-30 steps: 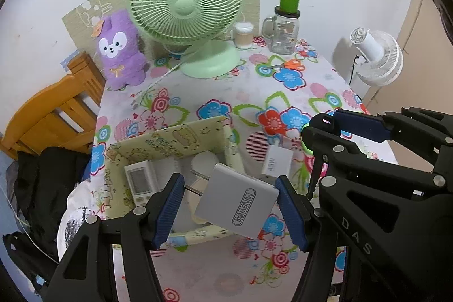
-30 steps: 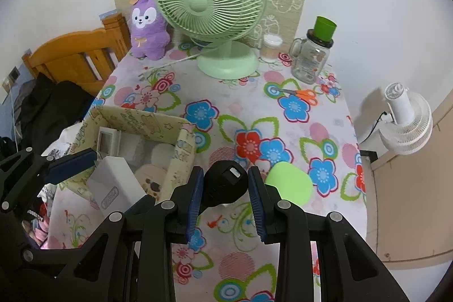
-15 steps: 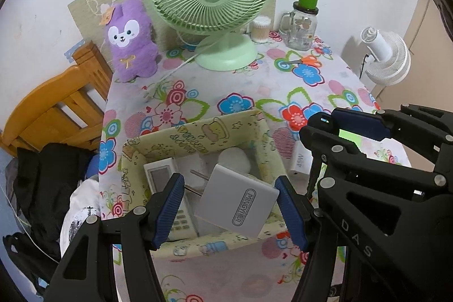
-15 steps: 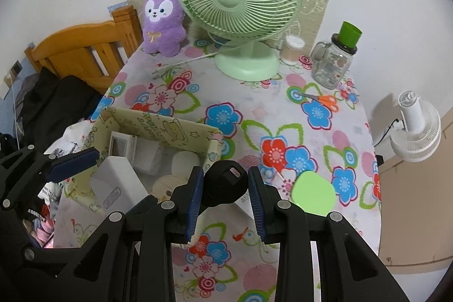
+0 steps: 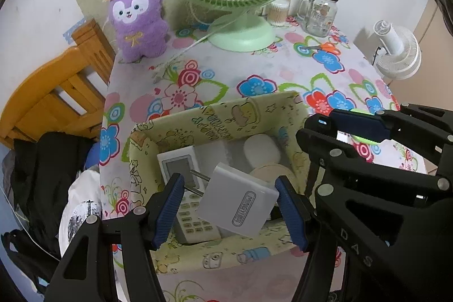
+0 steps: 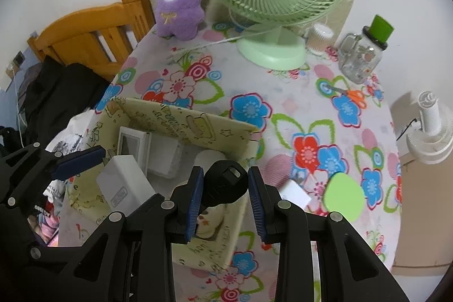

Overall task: Organize rigid objects
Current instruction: 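Lower and release the white charger with left gripper while right gripper releases the key in bin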

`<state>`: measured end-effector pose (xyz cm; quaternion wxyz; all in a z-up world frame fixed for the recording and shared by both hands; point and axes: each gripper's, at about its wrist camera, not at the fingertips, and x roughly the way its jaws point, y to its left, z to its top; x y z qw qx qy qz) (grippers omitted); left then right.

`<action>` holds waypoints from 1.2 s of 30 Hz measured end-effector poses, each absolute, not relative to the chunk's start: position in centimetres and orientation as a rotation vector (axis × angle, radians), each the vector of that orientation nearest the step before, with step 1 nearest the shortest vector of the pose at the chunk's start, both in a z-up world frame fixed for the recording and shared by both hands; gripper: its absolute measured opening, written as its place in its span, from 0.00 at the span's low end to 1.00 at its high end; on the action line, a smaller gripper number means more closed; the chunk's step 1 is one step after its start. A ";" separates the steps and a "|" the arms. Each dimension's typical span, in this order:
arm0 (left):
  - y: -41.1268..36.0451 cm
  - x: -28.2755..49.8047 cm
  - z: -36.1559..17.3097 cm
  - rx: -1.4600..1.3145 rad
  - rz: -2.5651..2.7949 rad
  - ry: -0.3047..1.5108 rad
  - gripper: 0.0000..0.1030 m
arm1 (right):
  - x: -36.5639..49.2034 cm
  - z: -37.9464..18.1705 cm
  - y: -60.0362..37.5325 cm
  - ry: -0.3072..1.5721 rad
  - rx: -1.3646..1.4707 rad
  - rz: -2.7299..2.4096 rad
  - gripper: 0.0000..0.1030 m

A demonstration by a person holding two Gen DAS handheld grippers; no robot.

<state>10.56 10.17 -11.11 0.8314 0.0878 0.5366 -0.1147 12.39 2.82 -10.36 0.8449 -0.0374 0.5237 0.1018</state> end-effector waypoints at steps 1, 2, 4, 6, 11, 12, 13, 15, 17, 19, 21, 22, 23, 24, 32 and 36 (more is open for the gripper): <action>10.4 10.7 -11.3 0.184 -0.244 1.144 0.66 | 12.6 -10.6 3.0 1.112 -0.074 0.221 0.35; 10.5 10.8 -11.5 0.182 -0.243 1.148 0.66 | 12.7 -10.7 3.2 1.117 -0.072 0.227 0.35; 10.7 11.1 -11.8 0.178 -0.244 1.157 0.66 | 13.0 -11.0 3.5 1.122 -0.076 0.226 0.39; 10.8 11.3 -12.1 0.180 -0.247 1.163 0.66 | 13.2 -11.2 3.5 1.124 -0.076 0.216 0.56; 10.7 11.8 -12.8 0.170 -0.266 1.176 0.66 | 13.5 -11.3 2.7 1.118 -0.074 0.181 0.65; 10.6 12.0 -12.9 0.171 -0.270 1.178 0.66 | 13.5 -11.4 2.5 1.124 -0.072 0.171 0.65; 10.5 12.0 -13.1 0.172 -0.274 1.180 0.66 | 13.6 -11.6 2.2 1.130 -0.068 0.162 0.65; 10.2 12.2 -13.3 0.179 -0.283 1.179 0.58 | 13.6 -11.9 1.6 1.140 -0.058 0.143 0.65; 9.9 12.5 -13.5 0.179 -0.290 1.185 0.53 | 13.6 -12.1 1.2 1.147 -0.053 0.128 0.65; 9.6 12.7 -13.7 0.179 -0.303 1.186 0.53 | 13.6 -12.2 0.8 1.152 -0.044 0.115 0.65; 9.3 12.7 -13.7 0.187 -0.314 1.182 0.53 | 13.6 -12.3 0.4 1.156 -0.036 0.101 0.65; 9.0 12.7 -13.8 0.191 -0.321 1.183 0.53 | 13.5 -12.3 0.2 1.156 -0.036 0.095 0.65; 8.9 12.7 -13.9 0.195 -0.324 1.183 0.53 | 13.5 -12.4 0.0 1.158 -0.034 0.091 0.65; 8.7 12.8 -13.9 0.198 -0.325 1.184 0.53 | 13.5 -12.4 -0.1 1.161 -0.031 0.088 0.65; 8.4 12.5 -13.8 0.213 -0.308 1.187 0.79 | 13.0 -12.4 -1.0 1.163 -0.020 0.080 0.65; 8.1 12.1 -13.3 0.222 -0.292 1.174 0.86 | 12.6 -12.1 -1.3 1.156 -0.015 0.083 0.66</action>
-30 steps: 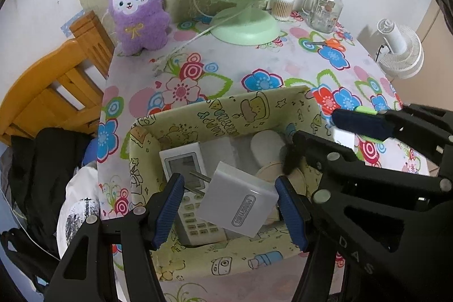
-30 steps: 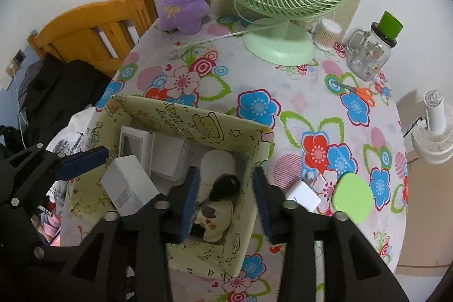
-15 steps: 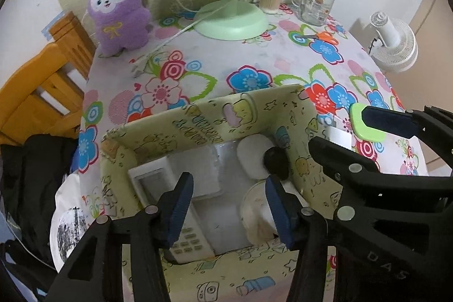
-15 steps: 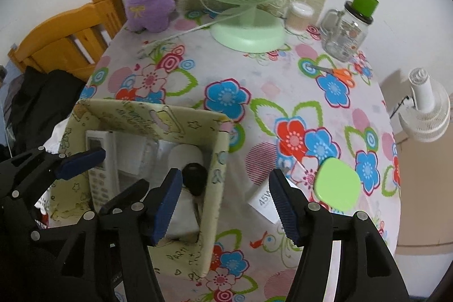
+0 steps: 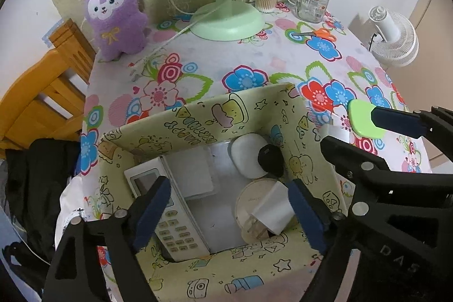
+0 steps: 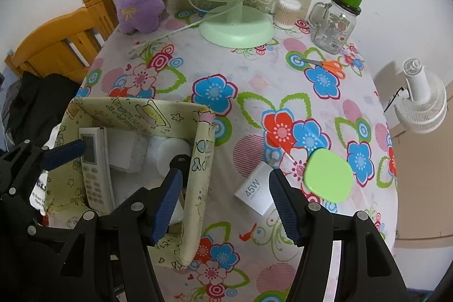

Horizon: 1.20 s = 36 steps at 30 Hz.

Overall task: Organize rigid objects
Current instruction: 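Lower and release the white charger with left gripper while right gripper releases the key in bin, then withdraw left gripper toward the white block charger while right gripper approaches the green speaker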

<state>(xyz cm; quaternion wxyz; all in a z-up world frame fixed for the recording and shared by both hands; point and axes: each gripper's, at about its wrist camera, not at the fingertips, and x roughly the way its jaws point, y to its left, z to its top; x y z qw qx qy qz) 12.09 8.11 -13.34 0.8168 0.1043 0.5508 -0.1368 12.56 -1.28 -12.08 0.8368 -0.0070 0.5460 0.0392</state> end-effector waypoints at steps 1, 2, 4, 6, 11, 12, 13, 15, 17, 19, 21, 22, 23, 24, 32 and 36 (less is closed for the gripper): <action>8.0 12.0 -13.2 0.225 -0.289 1.172 0.87 | 12.5 -11.9 -1.4 1.152 -0.015 0.083 0.67; 7.9 11.8 -13.0 0.227 -0.286 1.169 0.88 | 12.3 -11.8 -1.6 1.146 -0.014 0.082 0.70; 7.6 11.6 -12.6 0.227 -0.284 1.162 0.91 | 12.1 -11.4 -2.0 1.135 -0.012 0.081 0.73; 7.3 11.4 -12.2 0.228 -0.281 1.155 0.92 | 11.8 -11.0 -2.4 1.125 -0.008 0.081 0.74; 6.3 10.7 -11.1 0.233 -0.270 1.135 0.94 | 11.0 -10.0 -3.7 1.102 0.000 0.087 0.75; 6.1 10.6 -10.9 0.233 -0.267 1.131 0.94 | 10.9 -9.9 -3.9 1.099 0.000 0.088 0.76; 5.9 10.4 -10.6 0.233 -0.266 1.128 0.94 | 10.8 -9.7 -4.1 1.094 0.001 0.088 0.76; 5.4 10.1 -10.2 0.233 -0.261 1.121 0.95 | 10.5 -9.3 -4.7 1.085 0.001 0.090 0.79; 4.9 9.8 -9.8 0.233 -0.259 1.115 0.96 | 10.2 -8.9 -5.3 1.075 0.002 0.094 0.80; 4.5 9.5 -9.4 0.233 -0.254 1.109 0.96 | 9.9 -8.5 -5.8 1.067 0.003 0.099 0.80; 4.1 9.2 -9.0 0.233 -0.249 1.101 0.97 | 9.7 -8.1 -6.3 1.060 0.005 0.104 0.82; 3.8 9.0 -8.7 0.231 -0.247 1.097 0.97 | 9.5 -7.9 -6.6 1.056 0.007 0.106 0.82; 3.6 8.8 -8.5 0.229 -0.244 1.093 0.97 | 9.3 -7.8 -6.8 1.052 0.008 0.108 0.83; 3.5 8.7 -8.3 0.227 -0.243 1.090 0.97 | 9.2 -7.6 -7.1 1.047 0.010 0.111 0.84; 1.9 7.4 -6.7 0.208 -0.236 1.068 0.99 | 8.0 -6.1 -8.8 1.012 0.016 0.132 0.86; 1.1 6.9 -6.0 0.203 -0.226 1.054 1.00 | 7.4 -5.5 -9.8 0.994 0.020 0.139 0.87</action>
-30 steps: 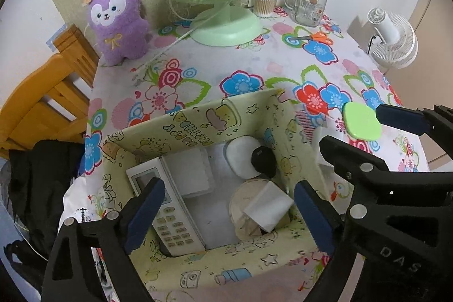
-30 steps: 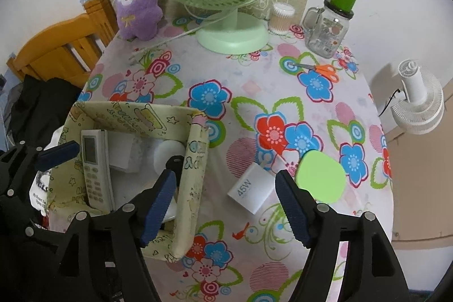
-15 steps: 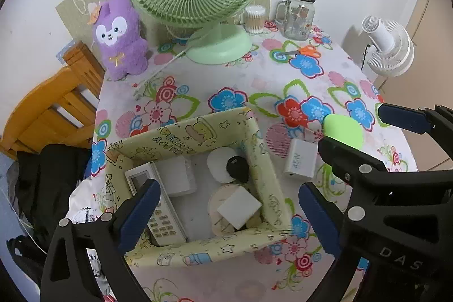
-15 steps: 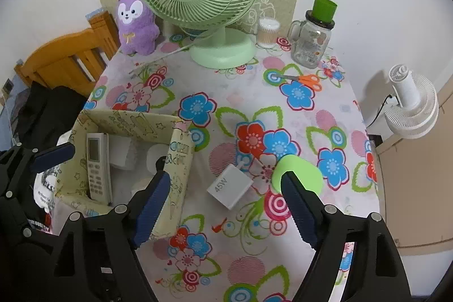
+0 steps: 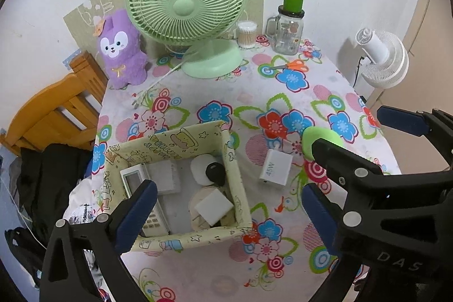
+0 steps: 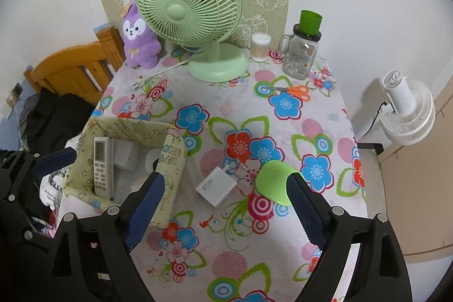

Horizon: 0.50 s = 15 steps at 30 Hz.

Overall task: Organize rigid objects
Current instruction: 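Withdraw left gripper toward the white block charger while right gripper approaches the green speaker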

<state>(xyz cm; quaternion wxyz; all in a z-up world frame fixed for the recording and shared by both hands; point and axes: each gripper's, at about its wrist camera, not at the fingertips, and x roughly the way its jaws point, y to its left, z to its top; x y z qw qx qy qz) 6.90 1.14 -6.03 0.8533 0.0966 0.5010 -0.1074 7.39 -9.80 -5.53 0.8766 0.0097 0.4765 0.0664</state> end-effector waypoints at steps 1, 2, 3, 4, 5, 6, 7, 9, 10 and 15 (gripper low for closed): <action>0.9 6.8 -5.9 0.204 -0.223 1.050 1.00 | 7.2 -5.4 -10.1 0.989 0.021 0.141 0.87; 0.6 6.6 -5.7 0.205 -0.219 1.047 1.00 | 7.1 -5.2 -10.3 0.987 0.022 0.142 0.87; 0.4 6.5 -5.6 0.204 -0.218 1.045 1.00 | 7.0 -5.1 -10.6 0.984 0.023 0.145 0.87; 0.2 6.4 -5.5 0.202 -0.216 1.042 1.00 | 6.9 -4.9 -10.9 0.981 0.024 0.147 0.87; 0.0 6.3 -5.4 0.200 -0.215 1.041 1.00 | 6.8 -4.8 -11.2 0.979 0.025 0.151 0.87; -0.2 6.2 -5.3 0.197 -0.213 1.037 1.00 | 6.7 -4.7 -11.4 0.974 0.026 0.159 0.87; -0.5 6.1 -5.2 0.193 -0.207 1.031 1.00 | 6.6 -4.6 -11.7 0.967 0.026 0.165 0.87; -0.9 5.9 -5.1 0.188 -0.203 1.030 1.00 | 6.5 -4.5 -12.3 0.965 0.021 0.169 0.87; -1.2 5.8 -5.1 0.185 -0.203 1.031 1.00 | 6.5 -4.5 -12.5 0.964 0.018 0.171 0.87; -2.5 5.4 -5.1 0.173 -0.192 1.030 1.00 | 6.2 -4.5 -13.8 0.960 0.011 0.182 0.87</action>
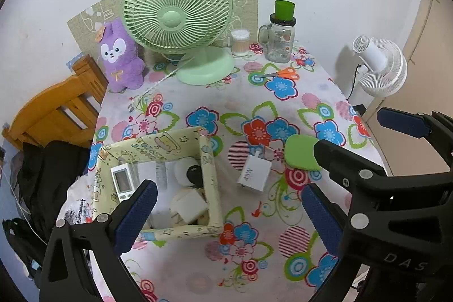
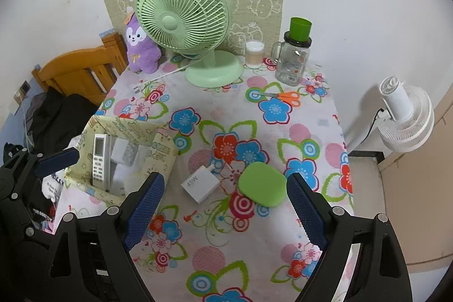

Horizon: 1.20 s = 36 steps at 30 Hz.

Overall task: Organize rigid objects
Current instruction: 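Withdraw left gripper toward the white block charger while right gripper approaches the green speaker, then close left gripper on the white block charger while right gripper grasps the green speaker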

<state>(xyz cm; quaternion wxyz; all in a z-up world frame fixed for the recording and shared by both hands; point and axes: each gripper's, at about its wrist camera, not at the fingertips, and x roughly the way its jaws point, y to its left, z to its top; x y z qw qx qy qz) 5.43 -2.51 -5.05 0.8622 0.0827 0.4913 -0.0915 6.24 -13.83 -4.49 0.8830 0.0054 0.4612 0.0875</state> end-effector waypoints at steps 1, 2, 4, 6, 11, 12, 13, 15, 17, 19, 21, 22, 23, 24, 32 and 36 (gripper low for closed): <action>-2.7 5.4 -5.1 0.170 -0.190 1.032 1.00 | 6.2 -4.5 -14.1 0.959 0.008 0.183 0.87; -3.0 5.3 -5.1 0.167 -0.188 1.033 1.00 | 6.1 -4.5 -14.4 0.956 0.004 0.184 0.87; -3.5 5.2 -5.1 0.157 -0.181 1.035 1.00 | 6.1 -4.5 -14.9 0.952 -0.002 0.185 0.87; -4.1 5.2 -5.2 0.148 -0.174 1.037 1.00 | 6.0 -4.5 -15.5 0.946 -0.008 0.188 0.87; -5.2 5.1 -5.3 0.144 -0.145 1.038 1.00 | 6.1 -4.6 -16.8 0.938 -0.031 0.182 0.87; -5.4 5.0 -5.4 0.140 -0.142 1.037 1.00 | 6.0 -4.7 -17.0 0.937 -0.032 0.184 0.87; -5.5 5.0 -5.4 0.133 -0.139 1.036 1.00 | 6.1 -4.7 -17.3 0.937 -0.030 0.186 0.87; -5.8 5.0 -5.5 0.121 -0.131 1.038 1.00 | 6.1 -4.9 -17.7 0.940 -0.030 0.185 0.87; -6.1 5.0 -5.6 0.112 -0.125 1.039 1.00 | 6.2 -5.0 -18.0 0.942 -0.032 0.186 0.87; -6.3 5.0 -5.7 0.101 -0.125 1.039 1.00 | 6.3 -5.1 -18.4 0.940 -0.033 0.190 0.87; -6.6 5.0 -5.8 0.087 -0.123 1.044 1.00 | 6.3 -5.2 -18.8 0.942 -0.030 0.195 0.87; -6.7 5.0 -5.9 0.081 -0.121 1.046 1.00 | 6.4 -5.3 -18.9 0.943 -0.027 0.197 0.87; -6.8 5.0 -6.0 0.077 -0.118 1.047 1.00 | 6.4 -5.4 -19.1 0.944 -0.024 0.199 0.87; -6.9 5.1 -6.1 0.074 -0.112 1.047 1.00 | 6.4 -5.5 -19.2 0.945 -0.022 0.199 0.87; -7.7 5.5 -7.7 0.064 -0.098 1.064 1.00 | 6.9 -6.9 -20.3 0.963 -0.013 0.229 0.87; -8.1 5.8 -9.0 0.054 -0.103 1.078 1.00 | 7.3 -8.1 -20.6 0.978 -0.014 0.256 0.87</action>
